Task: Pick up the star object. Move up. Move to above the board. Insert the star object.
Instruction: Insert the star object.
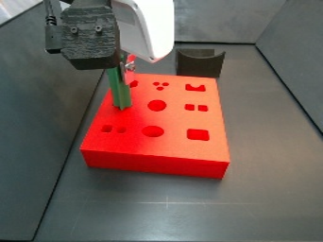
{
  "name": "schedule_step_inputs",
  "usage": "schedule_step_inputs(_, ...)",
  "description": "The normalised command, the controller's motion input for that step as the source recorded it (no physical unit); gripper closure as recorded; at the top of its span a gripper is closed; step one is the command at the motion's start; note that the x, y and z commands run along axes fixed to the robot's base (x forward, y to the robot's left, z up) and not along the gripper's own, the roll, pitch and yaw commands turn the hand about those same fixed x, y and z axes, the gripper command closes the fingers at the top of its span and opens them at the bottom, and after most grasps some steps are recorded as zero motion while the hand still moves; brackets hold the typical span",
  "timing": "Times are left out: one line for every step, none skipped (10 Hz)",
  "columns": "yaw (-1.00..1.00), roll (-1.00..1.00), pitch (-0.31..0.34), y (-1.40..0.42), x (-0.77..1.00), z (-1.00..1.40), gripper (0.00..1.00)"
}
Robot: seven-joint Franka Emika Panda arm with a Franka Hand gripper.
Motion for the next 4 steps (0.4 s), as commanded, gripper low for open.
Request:
schedule_step_inputs(0.0,0.05,0.0,-0.03,0.0,0.0,1.0)
schedule_step_inputs(0.0,0.07,0.0,0.0,0.0,-0.04,1.0)
schedule_step_inputs(0.02,0.02,0.009,0.03,0.01,-0.08,1.0)
schedule_step_inputs(0.0,0.0,0.0,0.0,0.0,0.0,1.0)
